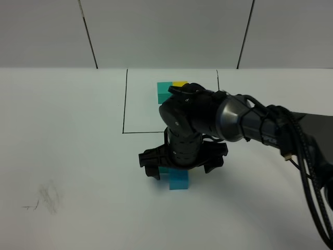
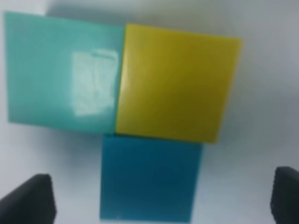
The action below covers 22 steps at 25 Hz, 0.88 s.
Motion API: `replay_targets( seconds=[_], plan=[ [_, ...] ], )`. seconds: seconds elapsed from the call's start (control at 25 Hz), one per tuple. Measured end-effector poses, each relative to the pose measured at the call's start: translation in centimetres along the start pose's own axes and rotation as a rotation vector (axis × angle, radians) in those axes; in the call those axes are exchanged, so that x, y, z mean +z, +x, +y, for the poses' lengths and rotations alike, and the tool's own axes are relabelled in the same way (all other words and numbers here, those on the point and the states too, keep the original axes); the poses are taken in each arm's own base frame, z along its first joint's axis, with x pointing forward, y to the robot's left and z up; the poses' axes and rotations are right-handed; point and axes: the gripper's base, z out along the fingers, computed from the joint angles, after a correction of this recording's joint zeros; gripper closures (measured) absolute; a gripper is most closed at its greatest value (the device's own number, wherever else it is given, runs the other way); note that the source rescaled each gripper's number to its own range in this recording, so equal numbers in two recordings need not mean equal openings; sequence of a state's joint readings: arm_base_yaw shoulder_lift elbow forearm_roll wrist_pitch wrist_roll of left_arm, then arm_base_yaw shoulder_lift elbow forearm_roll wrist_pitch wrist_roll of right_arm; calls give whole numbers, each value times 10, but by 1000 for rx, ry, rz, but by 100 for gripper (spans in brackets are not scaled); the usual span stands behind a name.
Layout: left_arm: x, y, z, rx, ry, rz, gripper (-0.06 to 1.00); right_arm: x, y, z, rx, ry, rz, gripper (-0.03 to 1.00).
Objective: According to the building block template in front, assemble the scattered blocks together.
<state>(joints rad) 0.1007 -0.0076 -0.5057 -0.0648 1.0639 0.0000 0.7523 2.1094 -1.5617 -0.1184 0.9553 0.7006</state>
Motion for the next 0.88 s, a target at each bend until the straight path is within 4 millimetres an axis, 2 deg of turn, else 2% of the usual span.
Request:
replay_targets(
  seconds=[0.12,0.28,0.56,0.72,0.88],
  plan=[
    [0,0,0,0,0,0,31,-30,2,-7,-4,17,-5,-3],
    [0,0,0,0,0,0,31,-62,5,-28,-58,165,-26,-3],
    [0,0,0,0,0,0,31,-114,-10,-60,-187,328,-243,-3],
    [0,0,0,0,0,0,31,-160,-23,-108,-216,444,-373,-3],
    [0,0,0,0,0,0,31,-215,-22,-183,-236,547,-416,-3]
  ],
)
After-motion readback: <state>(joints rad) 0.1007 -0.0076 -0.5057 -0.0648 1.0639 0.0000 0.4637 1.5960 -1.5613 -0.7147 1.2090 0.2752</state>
